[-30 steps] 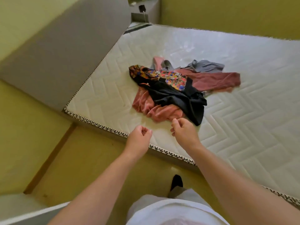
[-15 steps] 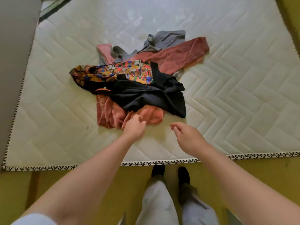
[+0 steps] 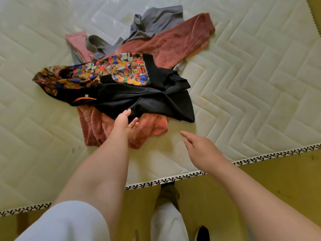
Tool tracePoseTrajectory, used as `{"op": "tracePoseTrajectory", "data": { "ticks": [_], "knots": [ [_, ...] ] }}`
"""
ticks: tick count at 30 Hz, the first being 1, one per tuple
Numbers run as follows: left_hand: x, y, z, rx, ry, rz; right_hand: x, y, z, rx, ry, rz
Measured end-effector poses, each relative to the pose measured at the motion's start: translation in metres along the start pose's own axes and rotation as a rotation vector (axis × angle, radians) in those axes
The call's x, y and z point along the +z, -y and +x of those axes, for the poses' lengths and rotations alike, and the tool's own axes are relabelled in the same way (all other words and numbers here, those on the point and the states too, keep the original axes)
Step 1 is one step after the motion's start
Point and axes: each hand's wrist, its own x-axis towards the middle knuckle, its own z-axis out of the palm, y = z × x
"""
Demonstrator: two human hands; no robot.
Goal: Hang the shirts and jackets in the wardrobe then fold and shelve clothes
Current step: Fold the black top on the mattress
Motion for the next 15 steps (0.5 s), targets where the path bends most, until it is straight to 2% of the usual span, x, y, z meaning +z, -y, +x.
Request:
{"op": "tracePoseTrajectory", "data": {
  "ticks": [3,8,12,15],
  "knots": [
    [0.002,-0.009,0.004,-0.046,-0.038,-0.156,-0.002,-0.005,-0.001,0.034,0.006,0.024],
    [0.007,-0.015,-0.017,0.016,-0.139,-0.245,-0.012,-0.001,-0.012,0.032,-0.005,0.057],
    [0.007,-0.024,-0.06,-0.052,0.002,-0.314,-0.033,0.012,-0.033,-0.012,-0.042,0.064],
    [0.008,-0.032,-0.108,-0.049,0.143,-0.273,-0.052,0.022,-0.052,-0.05,-0.07,0.052]
  ]
}}
